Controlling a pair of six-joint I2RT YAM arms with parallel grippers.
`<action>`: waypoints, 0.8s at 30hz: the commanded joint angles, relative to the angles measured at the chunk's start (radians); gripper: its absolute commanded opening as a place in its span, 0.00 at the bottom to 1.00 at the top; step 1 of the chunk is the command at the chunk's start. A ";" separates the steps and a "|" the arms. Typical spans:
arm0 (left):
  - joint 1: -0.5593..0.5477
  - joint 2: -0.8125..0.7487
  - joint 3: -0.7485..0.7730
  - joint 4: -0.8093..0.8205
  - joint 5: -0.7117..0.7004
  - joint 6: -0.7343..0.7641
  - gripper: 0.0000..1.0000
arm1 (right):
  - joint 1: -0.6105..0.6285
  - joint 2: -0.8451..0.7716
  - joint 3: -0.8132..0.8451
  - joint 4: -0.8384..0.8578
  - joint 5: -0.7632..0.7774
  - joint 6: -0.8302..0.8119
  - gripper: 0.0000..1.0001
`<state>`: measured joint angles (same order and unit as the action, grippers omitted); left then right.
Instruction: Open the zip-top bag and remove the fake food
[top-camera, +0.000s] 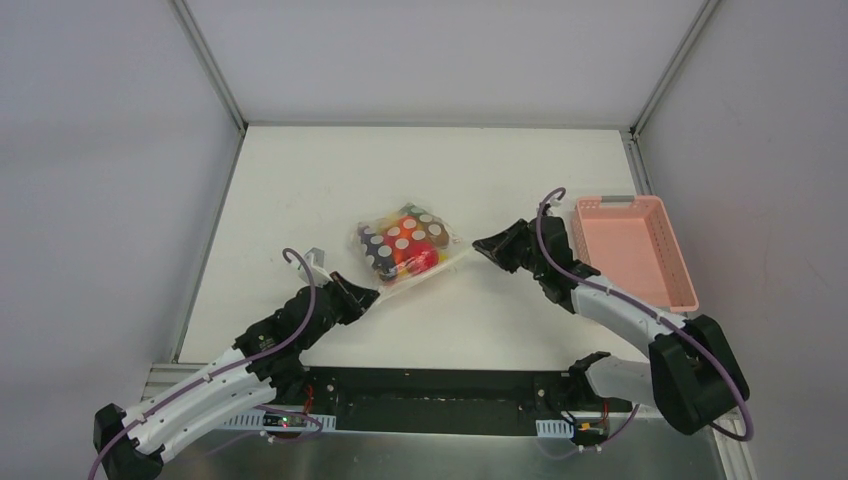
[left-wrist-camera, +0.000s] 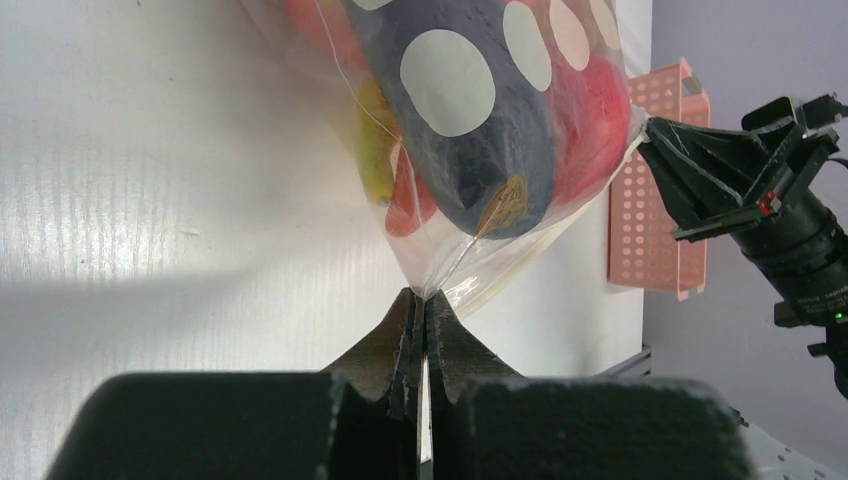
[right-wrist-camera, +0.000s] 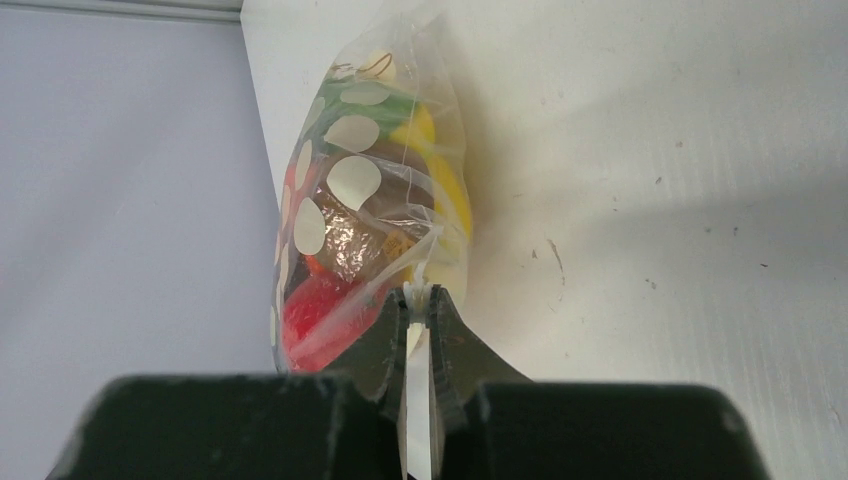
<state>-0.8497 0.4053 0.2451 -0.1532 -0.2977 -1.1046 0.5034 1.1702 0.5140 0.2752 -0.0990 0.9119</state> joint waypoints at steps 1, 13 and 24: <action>0.009 -0.005 -0.018 -0.095 -0.063 0.047 0.00 | -0.068 0.078 0.102 0.005 0.007 -0.079 0.00; 0.009 0.152 0.205 -0.173 -0.038 0.330 0.52 | -0.093 0.146 0.222 -0.110 -0.080 -0.199 0.41; -0.023 0.565 0.656 -0.385 0.045 0.785 0.99 | -0.095 -0.090 0.215 -0.405 0.067 -0.371 0.96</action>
<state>-0.8509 0.8623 0.8043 -0.4400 -0.2859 -0.5148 0.4099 1.1759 0.7025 -0.0071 -0.1154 0.6262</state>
